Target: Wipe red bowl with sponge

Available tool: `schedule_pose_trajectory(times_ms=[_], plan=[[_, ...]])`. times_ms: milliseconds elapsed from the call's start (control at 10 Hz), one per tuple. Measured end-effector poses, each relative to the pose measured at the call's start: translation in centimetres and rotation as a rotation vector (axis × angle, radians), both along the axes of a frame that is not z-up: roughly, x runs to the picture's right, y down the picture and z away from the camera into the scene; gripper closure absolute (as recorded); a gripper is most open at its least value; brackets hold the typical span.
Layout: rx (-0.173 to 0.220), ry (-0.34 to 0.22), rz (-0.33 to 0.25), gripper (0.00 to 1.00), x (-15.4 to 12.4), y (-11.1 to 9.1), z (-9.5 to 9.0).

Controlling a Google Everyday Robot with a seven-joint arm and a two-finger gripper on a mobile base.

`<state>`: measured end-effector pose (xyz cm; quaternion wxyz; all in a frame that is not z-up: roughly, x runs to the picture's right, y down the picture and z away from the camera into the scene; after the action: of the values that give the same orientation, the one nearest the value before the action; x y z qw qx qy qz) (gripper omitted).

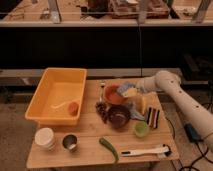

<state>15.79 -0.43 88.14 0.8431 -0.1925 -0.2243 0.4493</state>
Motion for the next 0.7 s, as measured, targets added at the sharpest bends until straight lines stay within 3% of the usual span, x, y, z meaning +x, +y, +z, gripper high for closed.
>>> schedule_pose_trajectory(times_ms=[200, 700], plan=[[0.002, -0.001, -0.008, 1.0, -1.7, 0.2, 2.4], [0.003, 0.022, -0.021, 1.0, -2.8, 1.1, 4.0]])
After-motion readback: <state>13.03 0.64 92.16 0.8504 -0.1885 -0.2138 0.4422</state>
